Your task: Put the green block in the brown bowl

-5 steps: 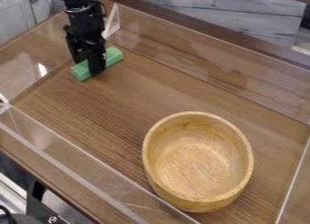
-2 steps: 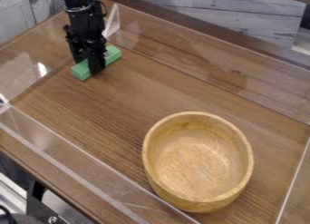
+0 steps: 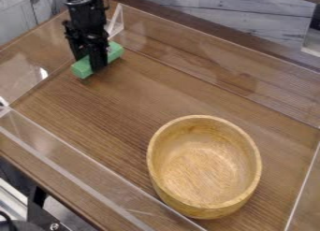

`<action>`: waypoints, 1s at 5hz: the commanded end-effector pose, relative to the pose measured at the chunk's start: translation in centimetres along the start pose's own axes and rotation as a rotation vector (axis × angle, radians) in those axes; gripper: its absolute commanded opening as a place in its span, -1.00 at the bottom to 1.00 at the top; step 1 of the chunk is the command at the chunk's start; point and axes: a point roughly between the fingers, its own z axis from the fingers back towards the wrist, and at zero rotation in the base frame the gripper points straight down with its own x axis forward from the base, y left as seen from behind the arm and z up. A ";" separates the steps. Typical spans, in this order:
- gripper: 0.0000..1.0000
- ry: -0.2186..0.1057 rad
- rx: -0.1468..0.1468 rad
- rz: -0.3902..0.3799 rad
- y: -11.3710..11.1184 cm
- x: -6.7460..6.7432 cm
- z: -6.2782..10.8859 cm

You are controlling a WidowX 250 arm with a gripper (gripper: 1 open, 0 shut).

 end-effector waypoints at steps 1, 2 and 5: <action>-1.00 -0.085 0.055 0.002 -0.5 0.1 4.8; -1.00 -0.114 0.062 0.024 -2.3 -1.0 7.2; -1.00 -0.125 0.026 0.002 -12.0 -4.1 9.4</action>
